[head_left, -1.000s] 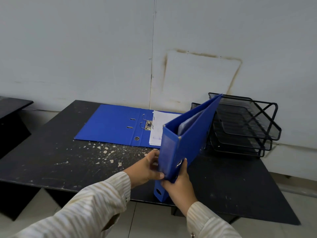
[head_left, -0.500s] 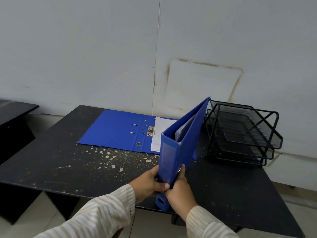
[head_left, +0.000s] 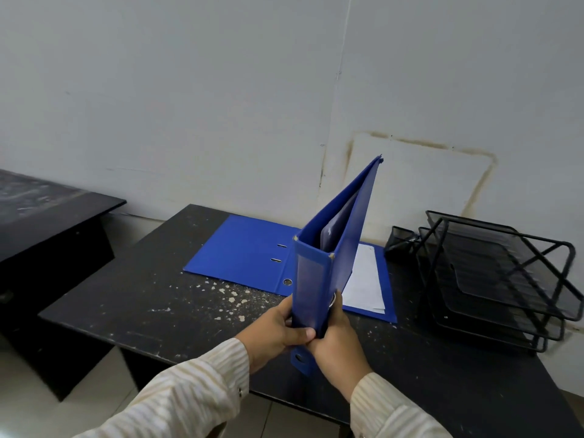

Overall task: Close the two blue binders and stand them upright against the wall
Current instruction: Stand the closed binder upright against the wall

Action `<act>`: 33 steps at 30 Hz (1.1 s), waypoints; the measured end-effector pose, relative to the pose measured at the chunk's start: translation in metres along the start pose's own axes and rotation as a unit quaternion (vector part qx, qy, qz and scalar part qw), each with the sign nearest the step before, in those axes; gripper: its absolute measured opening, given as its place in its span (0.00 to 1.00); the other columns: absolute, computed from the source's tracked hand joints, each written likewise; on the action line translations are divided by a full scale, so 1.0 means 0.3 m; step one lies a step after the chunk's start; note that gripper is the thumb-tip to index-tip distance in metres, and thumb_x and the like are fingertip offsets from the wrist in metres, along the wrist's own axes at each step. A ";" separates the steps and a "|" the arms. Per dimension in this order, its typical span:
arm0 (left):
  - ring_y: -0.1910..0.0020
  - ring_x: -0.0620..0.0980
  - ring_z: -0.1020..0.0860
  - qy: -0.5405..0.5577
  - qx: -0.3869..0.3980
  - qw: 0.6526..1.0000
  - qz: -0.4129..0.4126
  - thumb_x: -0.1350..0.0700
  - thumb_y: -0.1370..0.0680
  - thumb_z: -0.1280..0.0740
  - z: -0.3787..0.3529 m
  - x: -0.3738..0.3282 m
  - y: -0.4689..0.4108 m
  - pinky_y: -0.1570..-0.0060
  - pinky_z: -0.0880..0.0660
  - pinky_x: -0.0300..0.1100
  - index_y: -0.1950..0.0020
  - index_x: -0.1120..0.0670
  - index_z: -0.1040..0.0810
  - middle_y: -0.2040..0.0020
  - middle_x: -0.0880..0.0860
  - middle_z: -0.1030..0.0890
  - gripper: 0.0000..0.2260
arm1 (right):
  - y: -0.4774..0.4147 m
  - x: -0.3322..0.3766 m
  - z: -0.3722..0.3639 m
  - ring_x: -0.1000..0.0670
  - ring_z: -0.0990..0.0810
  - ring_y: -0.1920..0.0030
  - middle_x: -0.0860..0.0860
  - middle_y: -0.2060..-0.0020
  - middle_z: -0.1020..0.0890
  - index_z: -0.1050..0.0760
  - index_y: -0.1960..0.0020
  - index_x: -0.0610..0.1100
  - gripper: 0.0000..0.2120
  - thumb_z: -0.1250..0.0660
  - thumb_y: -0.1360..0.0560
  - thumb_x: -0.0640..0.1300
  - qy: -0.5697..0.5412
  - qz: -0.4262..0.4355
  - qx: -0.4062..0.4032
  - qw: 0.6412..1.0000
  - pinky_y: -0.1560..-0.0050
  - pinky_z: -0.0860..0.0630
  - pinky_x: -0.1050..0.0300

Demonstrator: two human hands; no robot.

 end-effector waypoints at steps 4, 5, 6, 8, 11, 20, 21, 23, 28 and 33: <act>0.46 0.42 0.18 0.003 -0.020 1.000 -0.006 0.66 0.25 0.31 0.104 -0.015 0.012 0.51 0.21 0.38 0.37 0.42 0.27 0.47 0.43 0.15 0.24 | -0.073 0.035 -0.087 0.51 0.22 0.46 0.53 0.41 0.23 0.45 0.31 0.63 0.36 0.37 0.37 0.59 -0.017 0.016 0.014 1.000 0.44 0.22 0.48; 0.46 0.43 0.18 0.006 -0.027 1.000 -0.007 0.66 0.25 0.31 0.130 -0.019 0.016 0.50 0.21 0.39 0.37 0.42 0.27 0.46 0.44 0.15 0.24 | -0.091 0.039 -0.112 0.51 0.22 0.46 0.54 0.41 0.24 0.46 0.31 0.63 0.36 0.35 0.36 0.57 -0.004 0.021 0.022 1.000 0.44 0.22 0.48; 0.45 0.44 0.18 0.007 -0.035 0.999 -0.008 0.66 0.25 0.31 0.169 -0.022 0.019 0.48 0.21 0.40 0.37 0.42 0.27 0.45 0.44 0.15 0.24 | -0.112 0.050 -0.145 0.51 0.22 0.45 0.55 0.41 0.24 0.47 0.30 0.62 0.37 0.34 0.36 0.56 0.010 0.028 0.031 0.999 0.44 0.22 0.48; 0.44 0.45 0.18 0.008 -0.045 0.999 -0.012 0.66 0.25 0.31 0.242 -0.030 0.022 0.47 0.21 0.41 0.36 0.43 0.27 0.45 0.44 0.16 0.24 | -0.154 0.075 -0.209 0.52 0.22 0.46 0.55 0.42 0.24 0.47 0.30 0.61 0.37 0.34 0.35 0.57 0.024 0.043 0.040 0.998 0.44 0.22 0.49; 0.44 0.44 0.18 0.013 -0.062 0.998 -0.015 0.65 0.26 0.30 0.381 -0.033 0.024 0.48 0.21 0.40 0.35 0.44 0.28 0.44 0.44 0.16 0.25 | -0.219 0.137 -0.327 0.51 0.23 0.45 0.53 0.43 0.24 0.46 0.29 0.57 0.35 0.34 0.32 0.56 0.034 0.069 0.052 0.996 0.44 0.24 0.52; 0.45 0.42 0.18 -0.008 -0.083 0.996 -0.021 0.60 0.29 0.28 0.839 -0.086 0.016 0.51 0.22 0.35 0.33 0.41 0.30 0.44 0.43 0.16 0.28 | -0.418 0.328 -0.681 0.61 0.21 0.56 0.61 0.56 0.21 0.39 0.33 0.58 0.26 0.33 0.26 0.45 -0.013 0.082 0.097 0.992 0.52 0.22 0.62; 0.45 0.42 0.18 -0.007 -0.086 0.996 -0.020 0.59 0.29 0.28 0.887 -0.087 0.016 0.50 0.22 0.36 0.32 0.41 0.30 0.44 0.44 0.16 0.28 | -0.435 0.346 -0.720 0.61 0.21 0.55 0.61 0.55 0.21 0.39 0.32 0.56 0.27 0.32 0.27 0.44 -0.015 0.079 0.103 0.991 0.51 0.22 0.61; 0.43 0.43 0.19 -0.012 -0.099 0.995 -0.015 0.58 0.31 0.27 0.996 -0.086 0.022 0.48 0.22 0.38 0.31 0.41 0.31 0.43 0.44 0.16 0.30 | -0.467 0.389 -0.813 0.61 0.21 0.55 0.60 0.55 0.21 0.39 0.32 0.55 0.30 0.30 0.29 0.42 -0.005 0.083 0.115 0.990 0.52 0.23 0.63; 0.42 0.43 0.19 -0.018 -0.125 0.992 0.000 0.59 0.30 0.27 1.209 -0.076 0.033 0.42 0.23 0.42 0.28 0.44 0.34 0.43 0.43 0.17 0.33 | -0.531 0.476 -0.995 0.55 0.21 0.51 0.54 0.49 0.20 0.42 0.30 0.55 0.33 0.31 0.29 0.45 0.015 0.082 0.130 0.988 0.45 0.23 0.56; 0.40 0.46 0.20 -0.010 -0.157 0.987 0.005 0.66 0.25 0.30 1.356 -0.074 0.006 0.40 0.24 0.44 0.26 0.46 0.36 0.42 0.45 0.17 0.32 | -0.609 0.541 -1.117 0.51 0.21 0.48 0.51 0.45 0.20 0.46 0.27 0.57 0.39 0.30 0.31 0.44 0.034 0.074 0.152 0.985 0.44 0.24 0.53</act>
Point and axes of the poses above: each hand's wrist, its own y-axis away from the middle knuckle, its own z-axis out of the back of the hand, x = y × z, the point moved 1 cm from there along -y, towards the middle knuckle
